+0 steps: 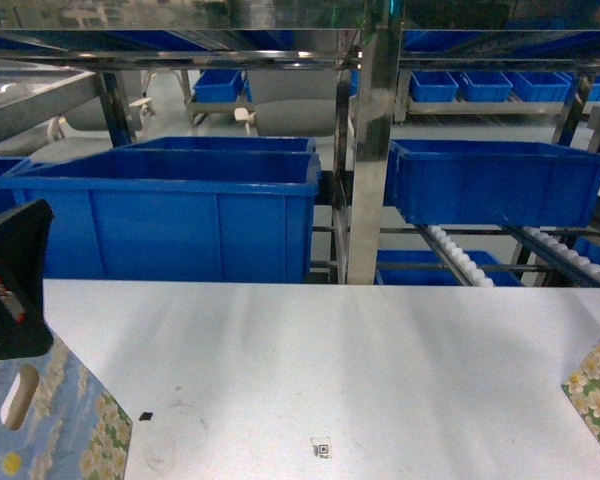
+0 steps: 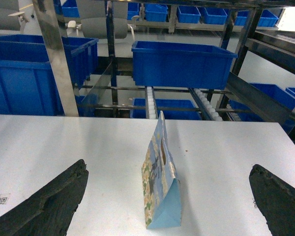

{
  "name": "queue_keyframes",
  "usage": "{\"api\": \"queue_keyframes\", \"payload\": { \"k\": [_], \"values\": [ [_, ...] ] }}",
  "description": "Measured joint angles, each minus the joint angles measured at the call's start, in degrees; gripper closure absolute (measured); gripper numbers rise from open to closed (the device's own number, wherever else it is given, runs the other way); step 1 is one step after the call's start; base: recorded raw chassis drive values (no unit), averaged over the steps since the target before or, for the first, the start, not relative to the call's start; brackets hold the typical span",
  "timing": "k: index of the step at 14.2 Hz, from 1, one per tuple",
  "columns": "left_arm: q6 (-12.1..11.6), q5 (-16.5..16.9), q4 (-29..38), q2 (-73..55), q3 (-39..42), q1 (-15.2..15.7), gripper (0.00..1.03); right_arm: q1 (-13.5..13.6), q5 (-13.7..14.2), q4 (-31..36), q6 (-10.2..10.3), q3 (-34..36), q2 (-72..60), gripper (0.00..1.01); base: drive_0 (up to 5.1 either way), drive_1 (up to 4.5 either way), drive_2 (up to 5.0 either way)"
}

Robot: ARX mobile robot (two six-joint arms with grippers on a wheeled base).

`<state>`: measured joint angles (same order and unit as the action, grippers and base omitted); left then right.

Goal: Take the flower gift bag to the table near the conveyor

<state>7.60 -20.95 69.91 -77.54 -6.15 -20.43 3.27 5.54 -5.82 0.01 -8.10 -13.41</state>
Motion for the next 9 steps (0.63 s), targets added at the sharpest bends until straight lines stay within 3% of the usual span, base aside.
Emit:
{"api": "queue_keyframes", "payload": {
  "k": [5,9],
  "values": [
    [0.9,2.1,-11.1,9.0,0.9,1.0,0.05,0.0,0.0,0.0,0.0,0.0,0.0,0.03,0.0,0.00,0.0],
    [-2.1,3.2,-25.6,20.7,1.4,0.5,0.05,0.0,0.0,0.0,0.0,0.0,0.0,0.03,0.0,0.00,0.0]
  ]
}}
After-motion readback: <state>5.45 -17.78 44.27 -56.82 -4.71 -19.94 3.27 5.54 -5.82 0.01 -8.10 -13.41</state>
